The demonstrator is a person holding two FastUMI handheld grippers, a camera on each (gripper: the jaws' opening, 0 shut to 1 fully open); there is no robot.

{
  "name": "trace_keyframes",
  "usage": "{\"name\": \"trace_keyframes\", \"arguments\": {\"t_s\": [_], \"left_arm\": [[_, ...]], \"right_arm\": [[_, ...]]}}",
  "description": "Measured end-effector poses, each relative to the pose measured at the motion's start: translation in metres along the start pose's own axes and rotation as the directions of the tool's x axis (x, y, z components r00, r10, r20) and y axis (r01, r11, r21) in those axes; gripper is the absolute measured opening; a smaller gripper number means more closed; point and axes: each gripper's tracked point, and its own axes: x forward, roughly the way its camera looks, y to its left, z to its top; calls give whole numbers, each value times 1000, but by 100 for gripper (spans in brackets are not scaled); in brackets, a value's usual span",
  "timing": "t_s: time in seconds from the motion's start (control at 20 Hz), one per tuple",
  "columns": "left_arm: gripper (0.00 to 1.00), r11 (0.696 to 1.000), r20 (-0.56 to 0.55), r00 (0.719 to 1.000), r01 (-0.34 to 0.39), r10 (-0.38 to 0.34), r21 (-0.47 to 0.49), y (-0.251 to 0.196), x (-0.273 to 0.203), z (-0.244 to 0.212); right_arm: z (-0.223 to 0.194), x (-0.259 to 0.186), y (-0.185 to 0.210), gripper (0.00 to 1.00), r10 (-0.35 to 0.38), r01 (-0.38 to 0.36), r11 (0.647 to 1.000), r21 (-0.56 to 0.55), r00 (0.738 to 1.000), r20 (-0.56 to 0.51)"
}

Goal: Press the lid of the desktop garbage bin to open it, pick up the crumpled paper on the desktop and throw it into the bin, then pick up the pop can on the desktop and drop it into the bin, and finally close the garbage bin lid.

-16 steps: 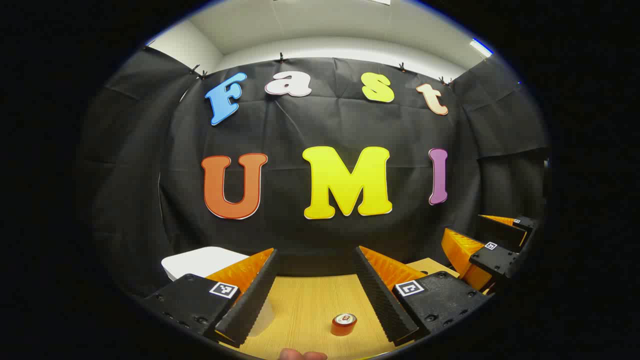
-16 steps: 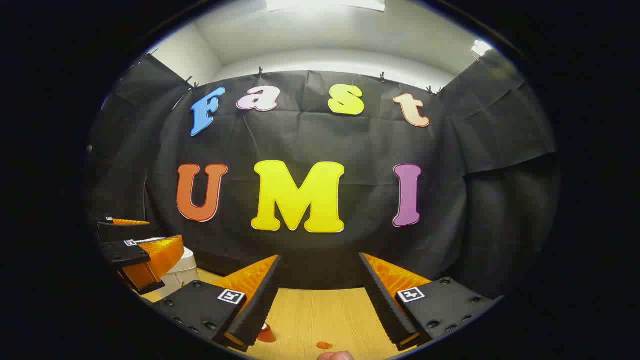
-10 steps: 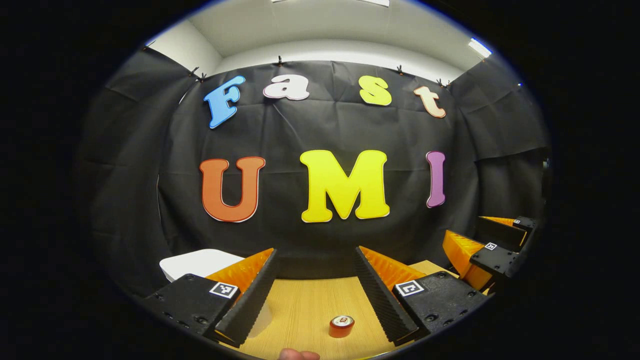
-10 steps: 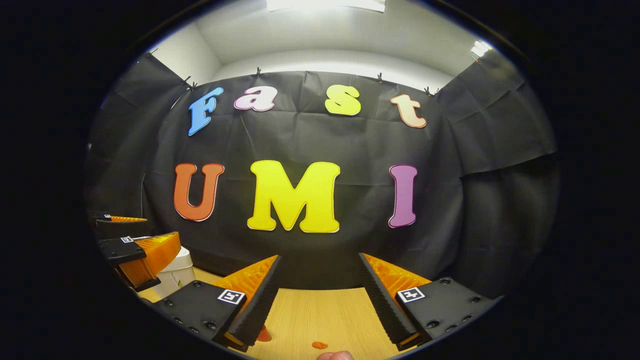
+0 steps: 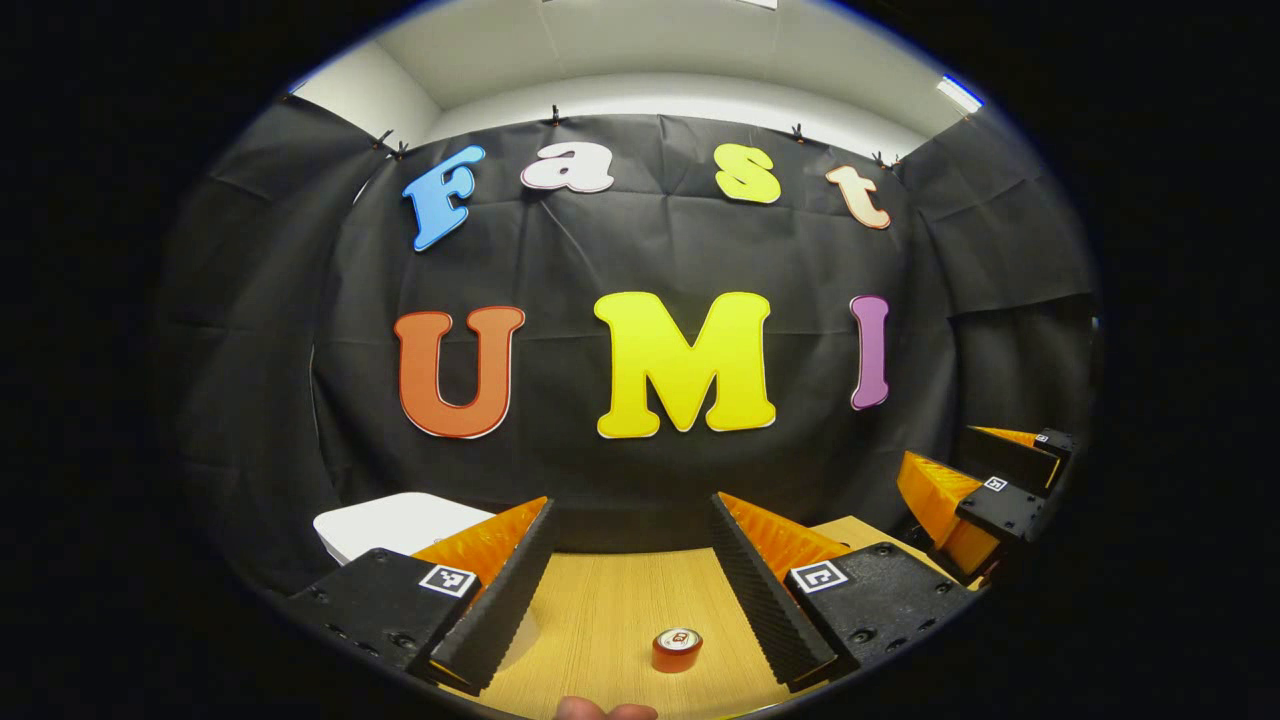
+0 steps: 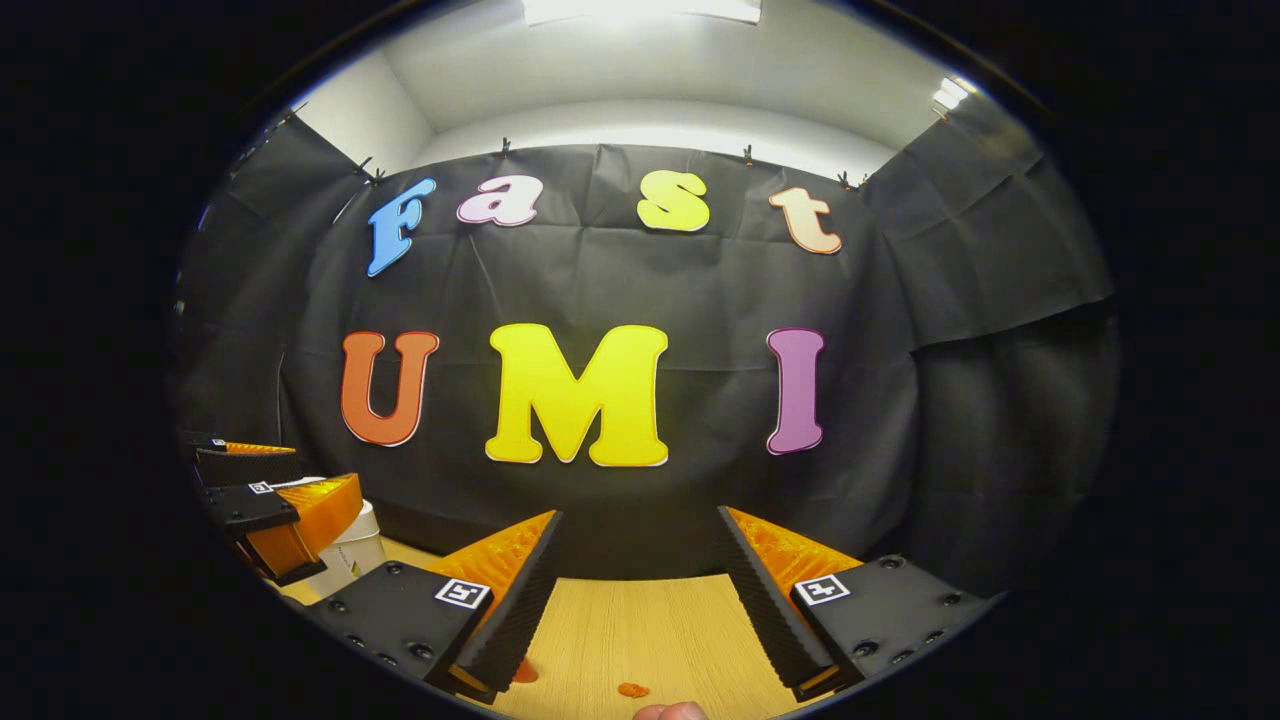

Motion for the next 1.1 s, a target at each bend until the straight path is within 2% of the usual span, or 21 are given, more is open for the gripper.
{"name": "trace_keyframes", "arguments": {"t_s": [0.5, 0.9, 1.1], "left_arm": [[98, 999, -10, 999, -44, 44, -12, 15, 9, -1], [98, 983, -12, 983, -182, 182, 2, 64, 19, -1], [97, 965, -4, 965, -261, 261, 4, 97, 26, 4]], "right_arm": [[-4, 6, -1, 94, 7, -7, 1000, -2, 1000, -8], [-6, 12, -9, 94, 3, -3, 1000, -5, 1000, -17], [-7, 15, -13, 94, 2, -3, 1000, -4, 1000, -17]]}}
